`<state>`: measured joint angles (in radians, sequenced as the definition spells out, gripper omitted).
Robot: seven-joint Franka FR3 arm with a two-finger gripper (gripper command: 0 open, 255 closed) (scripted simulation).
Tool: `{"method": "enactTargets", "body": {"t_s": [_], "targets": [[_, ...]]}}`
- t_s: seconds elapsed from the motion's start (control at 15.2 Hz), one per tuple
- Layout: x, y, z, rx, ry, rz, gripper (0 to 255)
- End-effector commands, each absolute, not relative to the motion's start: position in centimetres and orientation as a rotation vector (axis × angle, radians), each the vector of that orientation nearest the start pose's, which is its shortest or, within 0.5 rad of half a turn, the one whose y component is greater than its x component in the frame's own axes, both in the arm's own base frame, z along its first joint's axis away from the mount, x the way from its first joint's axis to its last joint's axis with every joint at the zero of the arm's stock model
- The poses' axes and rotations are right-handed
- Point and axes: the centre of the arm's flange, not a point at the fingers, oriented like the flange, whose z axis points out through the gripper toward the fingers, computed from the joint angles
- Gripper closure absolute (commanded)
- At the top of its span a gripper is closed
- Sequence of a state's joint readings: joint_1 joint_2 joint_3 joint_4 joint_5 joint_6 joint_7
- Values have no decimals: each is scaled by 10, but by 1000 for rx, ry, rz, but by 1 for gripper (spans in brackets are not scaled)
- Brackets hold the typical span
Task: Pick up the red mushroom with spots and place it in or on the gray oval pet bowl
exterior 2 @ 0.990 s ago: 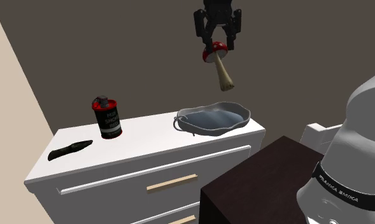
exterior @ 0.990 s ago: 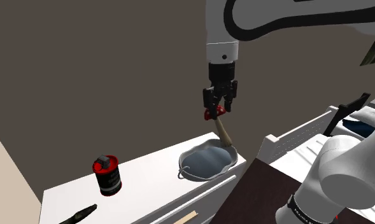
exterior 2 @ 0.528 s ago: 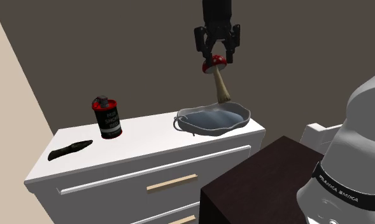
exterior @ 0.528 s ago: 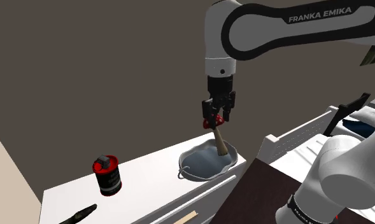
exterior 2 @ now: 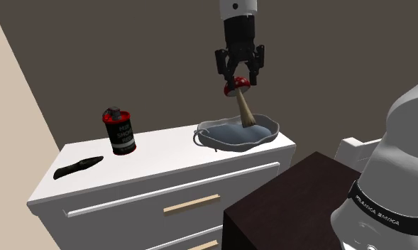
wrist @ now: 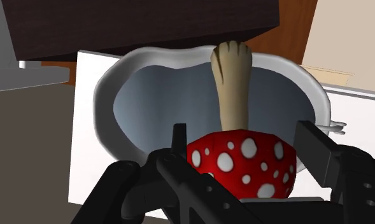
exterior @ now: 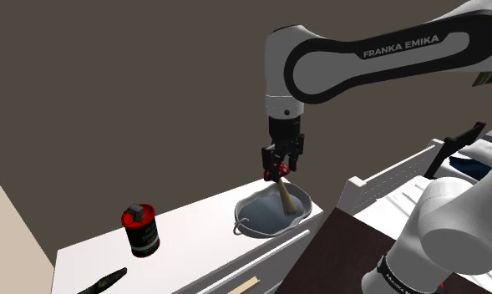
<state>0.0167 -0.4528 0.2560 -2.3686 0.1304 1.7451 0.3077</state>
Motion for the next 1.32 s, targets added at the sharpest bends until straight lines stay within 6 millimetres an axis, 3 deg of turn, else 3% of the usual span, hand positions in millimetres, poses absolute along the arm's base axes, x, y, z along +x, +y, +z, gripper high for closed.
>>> {"method": "enactTargets", "body": {"t_s": [0.0, 0.4, 0.46, 0.79, 1.06, 1.25], "targets": [[376, 122, 469, -3159, 165, 282, 255], [376, 122, 469, -3159, 165, 282, 255], [376, 123, 469, -3159, 165, 282, 0], [376, 123, 469, -3159, 165, 282, 0], [385, 124, 518, -3159, 165, 282, 0], [385, 124, 518, -3159, 165, 282, 0]]}}
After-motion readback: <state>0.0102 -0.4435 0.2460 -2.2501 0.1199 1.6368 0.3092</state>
